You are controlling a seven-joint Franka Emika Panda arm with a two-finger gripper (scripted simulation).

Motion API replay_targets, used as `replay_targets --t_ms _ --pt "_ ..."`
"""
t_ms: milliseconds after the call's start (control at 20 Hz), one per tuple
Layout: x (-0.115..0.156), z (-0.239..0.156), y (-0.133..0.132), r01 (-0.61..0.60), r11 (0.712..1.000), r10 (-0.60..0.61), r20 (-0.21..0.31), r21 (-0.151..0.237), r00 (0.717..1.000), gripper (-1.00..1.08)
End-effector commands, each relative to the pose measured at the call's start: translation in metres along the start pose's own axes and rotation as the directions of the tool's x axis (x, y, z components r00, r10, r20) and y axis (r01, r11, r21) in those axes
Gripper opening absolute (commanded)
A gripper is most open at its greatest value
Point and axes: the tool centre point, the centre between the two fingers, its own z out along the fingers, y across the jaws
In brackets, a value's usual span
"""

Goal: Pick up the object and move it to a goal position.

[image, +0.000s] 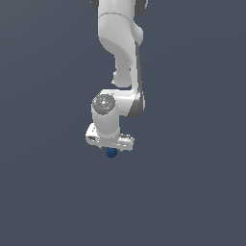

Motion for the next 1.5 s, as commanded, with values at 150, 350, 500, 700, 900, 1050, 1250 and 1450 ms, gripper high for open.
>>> replay_targets --t_ms 150,350,500,700,900,1050,1250,1450 --pt "-0.001 0.029 0.0 -0.001 1.0 0.001 0.001 0.0 1.0 1.0" --pt "0.0 0.038 0.001 -0.002 1.0 0.002 0.001 0.0 1.0 1.0" --pt "0.0 0.039 0.0 -0.002 1.0 0.002 0.001 0.0 1.0 -1.0" --pt "0.0 0.039 0.0 -0.002 1.0 0.002 0.001 0.0 1.0 -1.0" --pt "0.0 0.039 0.0 -0.002 1.0 0.002 0.001 0.0 1.0 -1.0" --pt "0.0 0.038 0.0 -0.002 1.0 0.002 0.001 0.0 1.0 -1.0" --pt "0.002 0.03 0.001 -0.002 1.0 0.002 0.001 0.0 1.0 -1.0" --pt "0.006 0.011 0.001 -0.002 1.0 0.002 0.001 0.0 1.0 -1.0"
